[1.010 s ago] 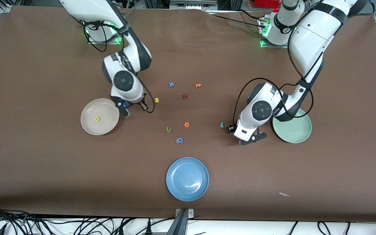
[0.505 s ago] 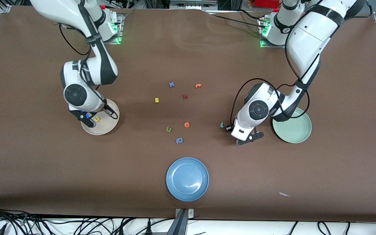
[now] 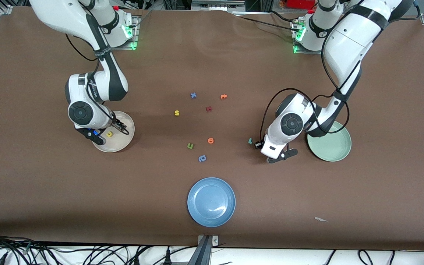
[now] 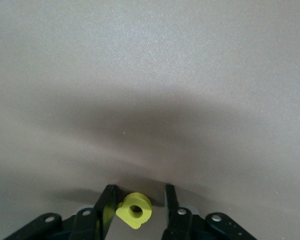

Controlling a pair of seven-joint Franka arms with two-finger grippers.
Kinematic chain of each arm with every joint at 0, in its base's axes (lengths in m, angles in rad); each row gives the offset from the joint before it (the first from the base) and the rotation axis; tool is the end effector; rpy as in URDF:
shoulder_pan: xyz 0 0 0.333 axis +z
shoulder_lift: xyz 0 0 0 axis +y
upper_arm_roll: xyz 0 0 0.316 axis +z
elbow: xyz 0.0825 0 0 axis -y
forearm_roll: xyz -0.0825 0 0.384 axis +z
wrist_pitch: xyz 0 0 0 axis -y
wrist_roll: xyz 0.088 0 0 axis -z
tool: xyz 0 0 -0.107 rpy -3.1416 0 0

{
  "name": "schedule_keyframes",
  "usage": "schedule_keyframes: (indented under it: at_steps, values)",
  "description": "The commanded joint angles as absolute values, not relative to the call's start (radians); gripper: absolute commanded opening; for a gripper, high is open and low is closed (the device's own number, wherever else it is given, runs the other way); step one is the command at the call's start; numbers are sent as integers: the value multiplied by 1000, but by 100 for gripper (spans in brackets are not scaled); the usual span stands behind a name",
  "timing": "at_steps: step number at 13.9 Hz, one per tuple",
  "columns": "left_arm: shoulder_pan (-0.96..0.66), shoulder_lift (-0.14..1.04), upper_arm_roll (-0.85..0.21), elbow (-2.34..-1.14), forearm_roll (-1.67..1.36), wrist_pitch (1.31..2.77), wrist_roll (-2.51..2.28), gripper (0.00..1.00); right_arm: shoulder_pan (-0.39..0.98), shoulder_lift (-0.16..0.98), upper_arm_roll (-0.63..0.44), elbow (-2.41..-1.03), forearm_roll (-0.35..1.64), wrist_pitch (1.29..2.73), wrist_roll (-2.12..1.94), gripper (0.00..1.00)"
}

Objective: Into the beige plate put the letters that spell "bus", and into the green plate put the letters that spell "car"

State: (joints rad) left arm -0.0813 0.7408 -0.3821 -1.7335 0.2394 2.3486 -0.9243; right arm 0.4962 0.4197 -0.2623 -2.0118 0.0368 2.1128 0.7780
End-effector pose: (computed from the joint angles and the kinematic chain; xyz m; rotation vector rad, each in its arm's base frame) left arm 0.5992 -0.2733 0.1717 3.0514 0.5702 -0.1653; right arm 0.5523 0.1348 0.2291 2.7920 -0.8065 -0.3320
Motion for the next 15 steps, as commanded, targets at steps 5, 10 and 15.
schedule_keyframes:
  at_steps: [5, 10, 15]
  values:
    - [-72, 732, -374, -1727, 273, 2297, -934, 11, 505, 397, -111, -1986, 204, 2186, 929, 96]
    - [-57, 693, -376, -1726, 270, 2220, -871, 14, 601, 431, -44, -2026, 209, 2379, 1219, 81]
    - [-69, 693, -383, -1739, 242, 2220, -891, 38, 713, 506, -48, -2042, 209, 2519, 1347, 71]
